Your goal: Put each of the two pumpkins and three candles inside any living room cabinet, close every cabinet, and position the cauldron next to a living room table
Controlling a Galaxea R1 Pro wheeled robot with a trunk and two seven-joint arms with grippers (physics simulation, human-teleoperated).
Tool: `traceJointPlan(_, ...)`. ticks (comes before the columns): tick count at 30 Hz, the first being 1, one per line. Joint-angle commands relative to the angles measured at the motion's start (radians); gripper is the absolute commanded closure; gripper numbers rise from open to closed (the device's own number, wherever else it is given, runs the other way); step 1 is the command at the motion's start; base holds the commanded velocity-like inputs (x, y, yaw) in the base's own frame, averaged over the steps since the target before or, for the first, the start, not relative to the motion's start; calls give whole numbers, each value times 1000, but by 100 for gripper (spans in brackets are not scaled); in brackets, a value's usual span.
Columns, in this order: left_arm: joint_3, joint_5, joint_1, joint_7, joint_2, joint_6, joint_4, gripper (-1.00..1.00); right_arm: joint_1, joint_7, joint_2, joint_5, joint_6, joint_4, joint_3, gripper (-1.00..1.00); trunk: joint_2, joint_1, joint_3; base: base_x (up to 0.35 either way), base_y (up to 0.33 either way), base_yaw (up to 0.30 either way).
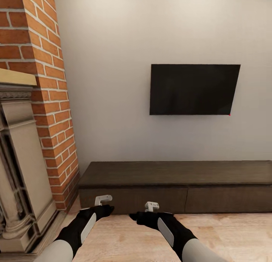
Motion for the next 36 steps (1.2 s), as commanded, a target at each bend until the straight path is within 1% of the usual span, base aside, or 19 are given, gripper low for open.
traceJointPlan(1,-2,8,0,1,1,5,-2,-100,-1,0,0,-4,4,0,4,-100,-8,4,-4,0,0,-289)
traceJointPlan(3,-2,8,0,1,1,5,-2,-100,-1,0,0,-4,4,0,4,-100,-22,11,-11,0,0,-284)
traceJointPlan(21,-3,8,0,1,0,5,-2,-100,-1,-2,-2,-4,14,0,2,-100,-22,11,-29,0,0,-214)
traceJointPlan(30,-3,8,0,1,-1,5,-2,-100,-1,-5,0,-3,17,0,4,-100,-22,11,-43,0,0,-115)
traceJointPlan(36,-3,8,-1,1,-1,5,-2,-100,-1,-13,7,2,20,0,9,-100,-22,11,-52,0,0,57)
